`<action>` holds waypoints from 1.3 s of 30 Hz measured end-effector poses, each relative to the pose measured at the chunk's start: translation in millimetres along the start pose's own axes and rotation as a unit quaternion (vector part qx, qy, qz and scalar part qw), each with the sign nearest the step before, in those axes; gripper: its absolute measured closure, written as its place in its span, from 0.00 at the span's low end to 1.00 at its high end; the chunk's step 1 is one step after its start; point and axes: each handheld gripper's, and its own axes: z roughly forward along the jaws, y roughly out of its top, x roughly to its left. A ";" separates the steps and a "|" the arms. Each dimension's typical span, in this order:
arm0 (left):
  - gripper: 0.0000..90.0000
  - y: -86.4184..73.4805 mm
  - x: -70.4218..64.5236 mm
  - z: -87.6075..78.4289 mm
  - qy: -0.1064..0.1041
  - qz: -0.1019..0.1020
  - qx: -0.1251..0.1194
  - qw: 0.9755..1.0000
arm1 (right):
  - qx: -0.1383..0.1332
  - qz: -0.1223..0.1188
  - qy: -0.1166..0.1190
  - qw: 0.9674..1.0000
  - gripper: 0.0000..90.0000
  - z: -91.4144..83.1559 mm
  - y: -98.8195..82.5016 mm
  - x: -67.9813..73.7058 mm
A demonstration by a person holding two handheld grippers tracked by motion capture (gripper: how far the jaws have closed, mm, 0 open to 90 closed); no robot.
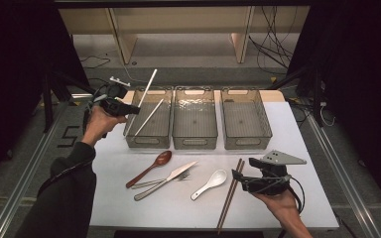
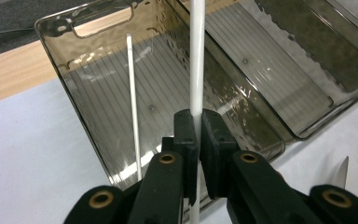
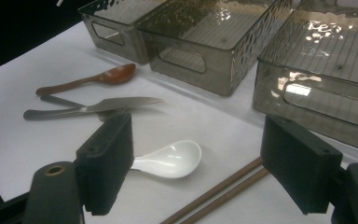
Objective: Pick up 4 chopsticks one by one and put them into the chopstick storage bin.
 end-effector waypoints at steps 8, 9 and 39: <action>0.94 8.7 5.1 10.0 0.003 -0.006 -0.003 1.000 | 0.000 0.000 0.001 1.000 0.29 -0.3 0.1 -0.1; 0.94 9.4 6.7 11.1 0.003 -0.007 -0.003 1.000 | 0.000 0.001 0.001 1.000 0.29 -0.4 0.1 0.1; 0.94 6.0 23.8 49.1 0.029 -0.029 -0.014 0.999 | 0.000 0.001 0.006 1.000 0.29 0.0 0.0 -0.4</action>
